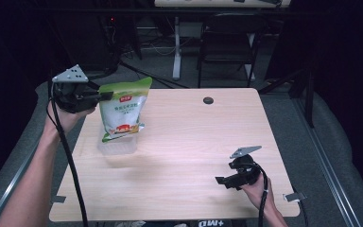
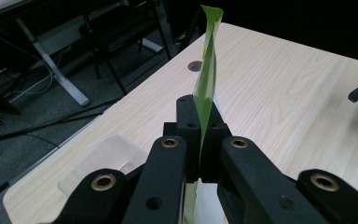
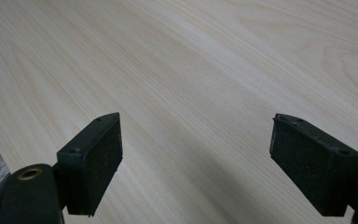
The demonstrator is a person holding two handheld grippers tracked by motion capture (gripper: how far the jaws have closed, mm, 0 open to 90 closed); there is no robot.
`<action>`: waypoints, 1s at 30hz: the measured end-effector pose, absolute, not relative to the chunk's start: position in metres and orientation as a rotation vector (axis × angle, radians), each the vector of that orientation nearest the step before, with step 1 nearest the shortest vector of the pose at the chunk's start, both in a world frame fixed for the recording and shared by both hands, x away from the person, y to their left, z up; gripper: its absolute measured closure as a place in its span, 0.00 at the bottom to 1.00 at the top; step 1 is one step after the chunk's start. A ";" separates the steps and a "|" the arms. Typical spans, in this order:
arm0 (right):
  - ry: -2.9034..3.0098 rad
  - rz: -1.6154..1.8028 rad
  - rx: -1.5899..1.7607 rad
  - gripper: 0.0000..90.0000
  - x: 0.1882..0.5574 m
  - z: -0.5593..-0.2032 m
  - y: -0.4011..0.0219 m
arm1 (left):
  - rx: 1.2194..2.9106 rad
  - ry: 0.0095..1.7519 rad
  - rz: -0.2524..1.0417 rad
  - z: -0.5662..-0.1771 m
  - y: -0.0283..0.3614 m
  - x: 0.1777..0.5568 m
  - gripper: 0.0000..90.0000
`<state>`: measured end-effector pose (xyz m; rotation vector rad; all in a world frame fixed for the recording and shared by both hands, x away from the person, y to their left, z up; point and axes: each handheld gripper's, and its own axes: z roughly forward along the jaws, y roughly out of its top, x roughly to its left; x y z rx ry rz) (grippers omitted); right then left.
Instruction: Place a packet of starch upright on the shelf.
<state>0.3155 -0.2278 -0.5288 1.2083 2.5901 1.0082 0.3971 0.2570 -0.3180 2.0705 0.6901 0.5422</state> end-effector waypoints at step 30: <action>2.597 1.000 1.199 0.18 0.316 -0.529 -0.226 | 2.104 0.743 0.576 -0.337 0.289 0.412 1.00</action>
